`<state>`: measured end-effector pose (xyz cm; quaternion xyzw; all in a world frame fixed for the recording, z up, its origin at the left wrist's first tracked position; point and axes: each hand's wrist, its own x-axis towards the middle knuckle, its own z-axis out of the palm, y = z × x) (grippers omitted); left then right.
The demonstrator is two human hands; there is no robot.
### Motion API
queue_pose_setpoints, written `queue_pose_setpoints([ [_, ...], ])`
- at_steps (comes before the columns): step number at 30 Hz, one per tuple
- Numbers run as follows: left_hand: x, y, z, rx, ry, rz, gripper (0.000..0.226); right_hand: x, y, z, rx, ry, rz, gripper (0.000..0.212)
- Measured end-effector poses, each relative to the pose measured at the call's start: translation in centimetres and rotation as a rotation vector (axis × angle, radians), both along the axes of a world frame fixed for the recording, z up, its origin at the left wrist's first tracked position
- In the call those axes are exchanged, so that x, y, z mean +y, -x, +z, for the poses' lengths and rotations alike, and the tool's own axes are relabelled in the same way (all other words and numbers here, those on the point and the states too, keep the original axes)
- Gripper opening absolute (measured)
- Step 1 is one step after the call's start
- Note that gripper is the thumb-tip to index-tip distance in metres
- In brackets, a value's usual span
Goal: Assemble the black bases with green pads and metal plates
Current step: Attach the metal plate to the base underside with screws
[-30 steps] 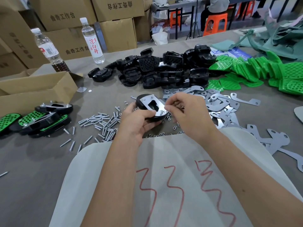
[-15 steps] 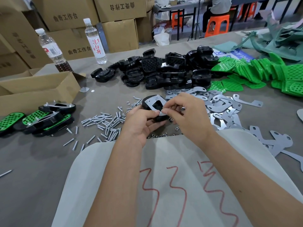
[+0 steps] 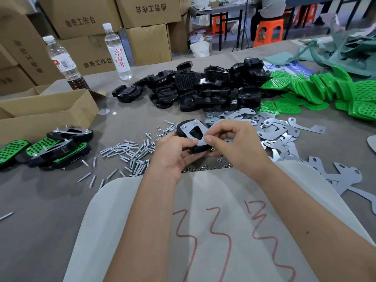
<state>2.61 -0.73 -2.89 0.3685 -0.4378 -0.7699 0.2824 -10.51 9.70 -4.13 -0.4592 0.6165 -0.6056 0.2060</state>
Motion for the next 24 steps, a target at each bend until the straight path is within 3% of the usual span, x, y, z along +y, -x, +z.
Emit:
queue_pose_setpoints([
  [8, 0.0, 0.1, -0.2, -0.027, 0.048, 0.004, 0.03, 0.0, 0.2, 0.0, -0.098, -0.041, 0.022, 0.007],
  [18, 0.0, -0.1, -0.3, -0.008, 0.046, 0.001, 0.033, 0.0, 0.2, 0.0, 0.169, 0.035, -0.053, 0.01],
  [24, 0.0, 0.0, -0.3, -0.05, 0.064, -0.027, 0.035, 0.3, 1.3, 0.1, 0.191, -0.019, 0.092, 0.009],
])
